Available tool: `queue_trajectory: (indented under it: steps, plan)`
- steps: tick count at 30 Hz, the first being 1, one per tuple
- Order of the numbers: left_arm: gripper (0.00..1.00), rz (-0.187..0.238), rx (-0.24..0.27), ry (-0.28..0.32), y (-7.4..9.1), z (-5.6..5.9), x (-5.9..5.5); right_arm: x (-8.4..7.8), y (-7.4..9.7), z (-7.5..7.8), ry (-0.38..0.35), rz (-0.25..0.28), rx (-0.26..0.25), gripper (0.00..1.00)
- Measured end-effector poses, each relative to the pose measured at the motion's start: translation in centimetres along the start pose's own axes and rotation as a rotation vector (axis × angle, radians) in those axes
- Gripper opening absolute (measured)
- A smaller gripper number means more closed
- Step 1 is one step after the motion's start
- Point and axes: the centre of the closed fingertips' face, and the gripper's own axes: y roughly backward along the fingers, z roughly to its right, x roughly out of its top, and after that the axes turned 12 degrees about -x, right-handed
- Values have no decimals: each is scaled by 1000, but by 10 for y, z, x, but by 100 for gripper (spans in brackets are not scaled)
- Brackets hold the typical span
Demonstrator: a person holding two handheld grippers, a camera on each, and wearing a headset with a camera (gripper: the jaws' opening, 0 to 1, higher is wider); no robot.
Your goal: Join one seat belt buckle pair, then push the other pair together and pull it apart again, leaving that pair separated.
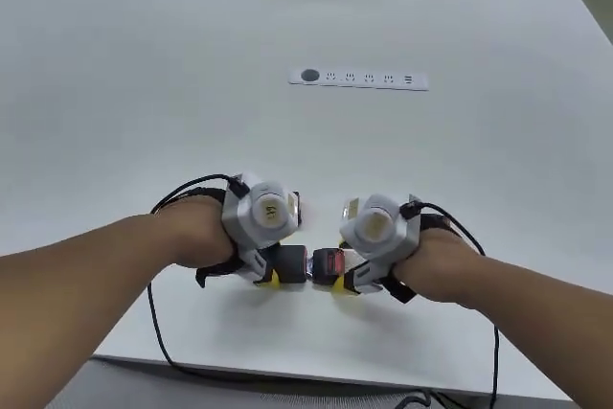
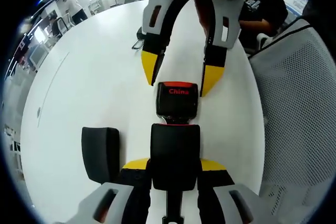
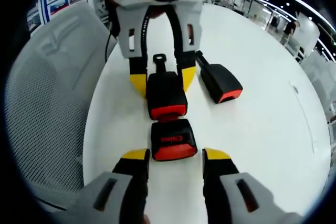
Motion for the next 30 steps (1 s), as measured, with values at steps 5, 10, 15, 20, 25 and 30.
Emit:
queue_trajectory:
  steps: [5, 10, 15, 20, 25, 30]
  plan:
    - [34, 3, 15, -19, 20, 0, 5, 2, 17, 16, -35, 45, -30, 41]
    - [32, 80, 84, -23, 49, -17, 23, -8, 31, 35, -53, 54, -64, 41]
    - [37, 78, 146, -13, 62, -44, 18, -29, 40, 57, -72, 33, -110, 41]
    - [43, 60, 179, 0, 67, -64, 11, -63, 50, 84, -86, -18, -160, 41]
    - [48, 42, 195, 20, 64, -86, 0, -93, 62, 105, -100, -70, -198, 41]
    - [48, 8, 156, 26, 49, -93, -8, -115, 65, 112, -147, -104, -192, 41]
